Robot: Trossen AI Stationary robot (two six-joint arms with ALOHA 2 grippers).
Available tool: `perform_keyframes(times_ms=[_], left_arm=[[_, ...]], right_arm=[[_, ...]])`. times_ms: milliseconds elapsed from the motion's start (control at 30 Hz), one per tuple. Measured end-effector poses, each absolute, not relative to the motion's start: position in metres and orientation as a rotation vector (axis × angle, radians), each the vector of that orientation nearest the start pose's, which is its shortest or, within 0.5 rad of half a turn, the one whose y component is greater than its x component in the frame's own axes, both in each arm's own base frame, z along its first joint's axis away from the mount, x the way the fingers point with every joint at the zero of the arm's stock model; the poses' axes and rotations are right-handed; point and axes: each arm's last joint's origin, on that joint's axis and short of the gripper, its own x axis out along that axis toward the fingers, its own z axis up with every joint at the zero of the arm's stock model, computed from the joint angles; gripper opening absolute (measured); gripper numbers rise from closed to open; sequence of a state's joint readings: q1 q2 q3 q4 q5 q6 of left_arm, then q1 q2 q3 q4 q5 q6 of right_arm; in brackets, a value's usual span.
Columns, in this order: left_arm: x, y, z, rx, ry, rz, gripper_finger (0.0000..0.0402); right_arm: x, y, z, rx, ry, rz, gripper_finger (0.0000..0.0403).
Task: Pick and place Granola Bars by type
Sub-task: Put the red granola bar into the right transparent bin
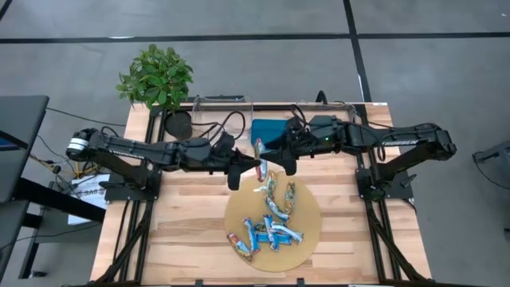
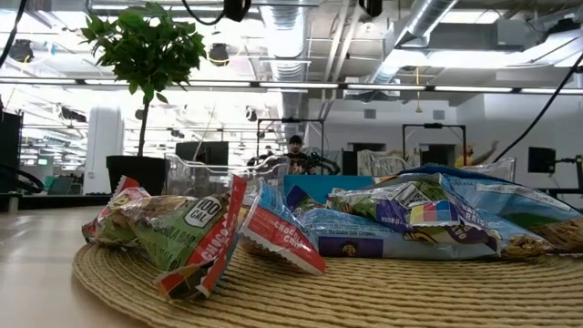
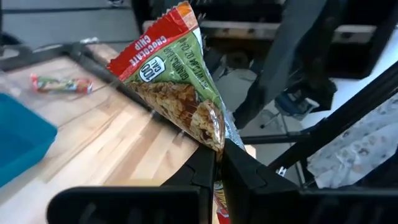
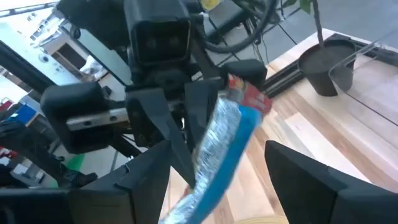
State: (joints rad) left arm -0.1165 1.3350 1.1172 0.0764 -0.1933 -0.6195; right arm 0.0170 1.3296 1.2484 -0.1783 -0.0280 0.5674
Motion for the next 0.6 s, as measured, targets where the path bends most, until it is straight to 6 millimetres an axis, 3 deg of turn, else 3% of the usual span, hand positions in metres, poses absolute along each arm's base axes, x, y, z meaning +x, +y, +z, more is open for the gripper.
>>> perform_keyframes(times_ms=[600], left_arm=[[0.3135,-0.0320,0.3530,-0.575,0.054,0.051,0.0011]], right_arm=[[0.3009,0.0024,0.3801,0.569,0.208,-0.023,0.0112]])
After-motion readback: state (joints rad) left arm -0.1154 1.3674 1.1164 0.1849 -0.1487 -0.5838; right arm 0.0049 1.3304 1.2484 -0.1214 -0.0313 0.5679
